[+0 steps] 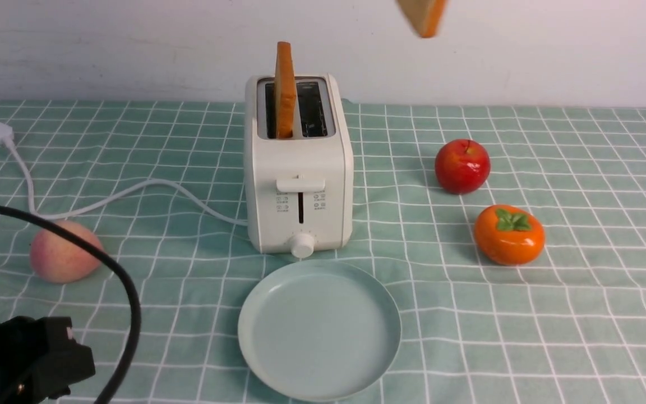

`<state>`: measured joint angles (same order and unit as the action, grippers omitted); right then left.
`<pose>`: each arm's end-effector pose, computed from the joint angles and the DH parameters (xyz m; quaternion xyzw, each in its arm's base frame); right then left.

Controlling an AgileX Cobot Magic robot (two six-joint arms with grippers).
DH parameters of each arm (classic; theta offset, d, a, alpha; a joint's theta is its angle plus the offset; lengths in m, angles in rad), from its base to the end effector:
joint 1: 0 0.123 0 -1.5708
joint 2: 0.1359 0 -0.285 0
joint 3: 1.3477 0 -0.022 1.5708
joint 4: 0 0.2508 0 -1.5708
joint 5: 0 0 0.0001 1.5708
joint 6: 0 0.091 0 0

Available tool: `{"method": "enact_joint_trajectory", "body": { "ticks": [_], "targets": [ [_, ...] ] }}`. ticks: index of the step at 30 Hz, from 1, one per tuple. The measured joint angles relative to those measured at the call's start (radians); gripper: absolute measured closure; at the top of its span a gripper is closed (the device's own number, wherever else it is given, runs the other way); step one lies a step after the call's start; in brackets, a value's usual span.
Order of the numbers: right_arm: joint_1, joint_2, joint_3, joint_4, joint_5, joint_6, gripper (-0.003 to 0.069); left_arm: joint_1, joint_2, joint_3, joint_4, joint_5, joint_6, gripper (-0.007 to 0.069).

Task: Take toasted bread from bread machine on blue coffee table place on plate.
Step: 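Place the held slice of bread on top of the slice on the plate with the right gripper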

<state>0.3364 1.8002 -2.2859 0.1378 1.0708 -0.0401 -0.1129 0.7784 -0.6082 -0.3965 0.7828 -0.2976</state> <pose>0.3552 0.1358 0.5007 -0.1629 0.8419 0.1433 0.4941 0.1335 -0.0401 0.2855 -0.1676 0.9085 -0.2438 0.2950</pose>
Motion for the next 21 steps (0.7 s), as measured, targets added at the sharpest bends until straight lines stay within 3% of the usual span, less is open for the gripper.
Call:
{"method": "enact_joint_trajectory", "body": {
  "ticks": [6,8,10,13,16,17,18,20,21],
  "targets": [
    [-0.033,-0.155,0.302,-0.037,0.053,0.065,0.0552,0.0,0.0,0.0,0.0,-0.011,0.0,0.0386],
    [-0.033,-0.212,0.539,0.052,-0.019,0.144,0.0552,0.0,0.0,0.0,0.0,-0.011,0.0,0.0386],
    [-0.033,-0.222,0.622,0.12,-0.049,0.161,0.0552,0.0,0.0,0.0,0.0,-0.011,0.0,0.0386],
    [-0.023,-0.213,0.884,0.463,-0.159,0.139,0.0552,0.0,0.0,0.0,-0.004,-0.013,0.0,0.0386],
    [0.013,-0.165,1.05,0.8,-0.253,-0.054,0.0552,-0.003,0.0,0.0,-0.004,-0.013,0.0,0.0386],
    [0.016,-0.162,1.057,0.821,-0.253,-0.072,0.0552,-0.005,0.0,0.0,-0.004,-0.013,0.0,0.0386],
    [0.043,-0.129,1.1,0.983,-0.28,-0.247,0.0552,-0.016,0.0,0.0,-0.004,-0.013,0.0,0.0386],
    [0.055,-0.111,1.118,1.076,-0.292,-0.35,0.0552,-0.025,0.0,0.0,-0.005,-0.014,0.0,0.0386],
    [0.083,-0.078,1.134,1.225,-0.311,-0.505,0.0552,-0.037,0.0,0.0,-0.009,-0.014,0.0,0.0386]
  ]
}}
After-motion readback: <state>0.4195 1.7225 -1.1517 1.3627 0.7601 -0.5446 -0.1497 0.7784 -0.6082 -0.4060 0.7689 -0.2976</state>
